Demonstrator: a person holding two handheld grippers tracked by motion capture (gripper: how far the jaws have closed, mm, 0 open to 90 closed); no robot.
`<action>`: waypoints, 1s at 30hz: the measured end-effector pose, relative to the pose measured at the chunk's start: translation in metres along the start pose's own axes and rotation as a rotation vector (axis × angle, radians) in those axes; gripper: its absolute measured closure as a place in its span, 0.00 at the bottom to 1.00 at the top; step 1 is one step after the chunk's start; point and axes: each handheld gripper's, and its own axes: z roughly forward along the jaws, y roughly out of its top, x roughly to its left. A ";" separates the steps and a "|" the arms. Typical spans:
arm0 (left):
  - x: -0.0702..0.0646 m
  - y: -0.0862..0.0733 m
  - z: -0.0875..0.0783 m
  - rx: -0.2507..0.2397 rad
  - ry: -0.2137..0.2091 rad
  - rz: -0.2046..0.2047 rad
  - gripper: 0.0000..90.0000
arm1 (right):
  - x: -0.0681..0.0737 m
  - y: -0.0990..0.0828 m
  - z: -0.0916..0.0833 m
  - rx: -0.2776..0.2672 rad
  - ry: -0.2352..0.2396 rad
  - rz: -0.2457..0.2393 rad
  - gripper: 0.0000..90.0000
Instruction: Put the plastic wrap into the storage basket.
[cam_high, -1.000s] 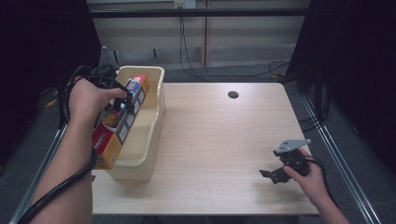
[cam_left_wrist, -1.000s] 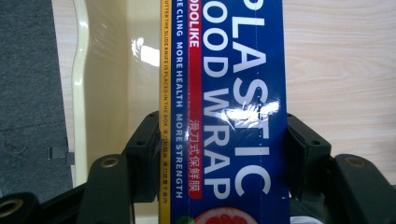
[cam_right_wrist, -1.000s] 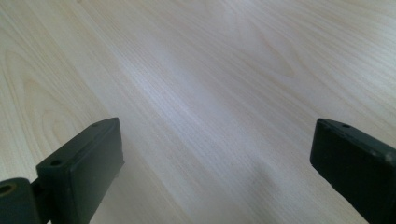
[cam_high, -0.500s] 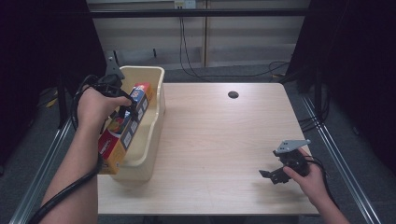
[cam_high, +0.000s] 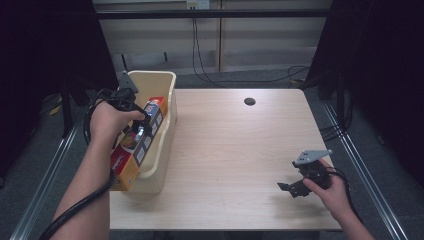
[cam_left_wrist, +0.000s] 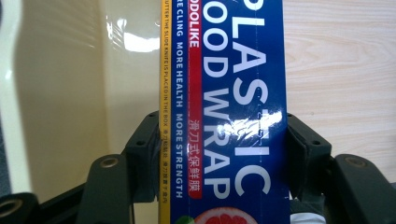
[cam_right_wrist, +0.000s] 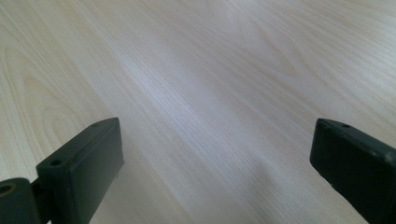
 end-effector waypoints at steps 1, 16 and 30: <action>0.000 0.000 0.002 0.001 0.002 -0.002 0.45 | 0.000 0.000 0.000 0.002 -0.006 0.000 0.03; 0.002 0.001 0.020 0.033 -0.007 -0.008 0.45 | 0.001 0.000 0.001 0.005 -0.004 0.000 0.03; 0.003 0.003 0.035 0.057 -0.007 -0.024 0.44 | 0.001 0.000 0.002 0.009 -0.004 -0.003 0.03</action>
